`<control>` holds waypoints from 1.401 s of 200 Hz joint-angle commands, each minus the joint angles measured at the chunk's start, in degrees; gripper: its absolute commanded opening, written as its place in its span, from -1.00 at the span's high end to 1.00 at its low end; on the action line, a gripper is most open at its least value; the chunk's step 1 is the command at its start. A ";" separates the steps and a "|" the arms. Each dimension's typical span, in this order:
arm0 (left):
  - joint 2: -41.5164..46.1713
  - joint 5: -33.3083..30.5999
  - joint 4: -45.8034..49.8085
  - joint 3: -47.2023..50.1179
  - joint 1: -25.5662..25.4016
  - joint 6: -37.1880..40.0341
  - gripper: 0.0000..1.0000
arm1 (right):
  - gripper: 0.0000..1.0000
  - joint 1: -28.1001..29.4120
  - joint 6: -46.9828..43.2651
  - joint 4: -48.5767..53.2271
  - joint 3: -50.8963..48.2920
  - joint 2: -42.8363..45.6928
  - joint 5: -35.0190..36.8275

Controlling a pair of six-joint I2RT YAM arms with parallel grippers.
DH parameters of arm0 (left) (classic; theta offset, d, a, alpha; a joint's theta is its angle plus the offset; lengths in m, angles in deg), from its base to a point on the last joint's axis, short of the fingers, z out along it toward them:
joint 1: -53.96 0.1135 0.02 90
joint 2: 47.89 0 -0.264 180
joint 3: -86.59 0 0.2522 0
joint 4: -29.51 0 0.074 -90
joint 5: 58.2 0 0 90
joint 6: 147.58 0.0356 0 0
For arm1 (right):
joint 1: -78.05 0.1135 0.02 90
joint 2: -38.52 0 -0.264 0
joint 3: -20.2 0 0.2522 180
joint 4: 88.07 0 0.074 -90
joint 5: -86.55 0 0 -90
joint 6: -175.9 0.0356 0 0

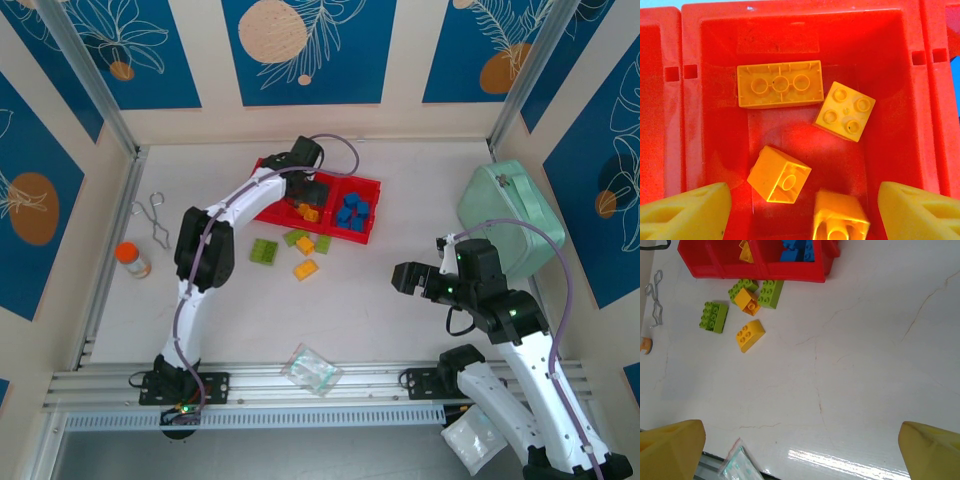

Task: Sort the legos into containers by color
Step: Place the lego in the container, then pick up the lego from the center of the table.

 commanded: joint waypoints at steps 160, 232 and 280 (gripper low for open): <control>35.41 8.53 -8.24 50.76 -11.07 7.45 -0.51 | -0.99 -0.37 -0.28 -0.72 -0.61 -1.44 -1.26; 23.13 7.87 -7.03 44.57 -12.11 15.09 -0.51 | -0.98 -0.18 -0.23 -0.59 -0.53 -0.73 -1.13; 19.04 4.49 -5.82 41.15 -12.19 16.89 -0.50 | -0.98 -0.20 -0.30 -0.72 -0.62 -0.36 -1.24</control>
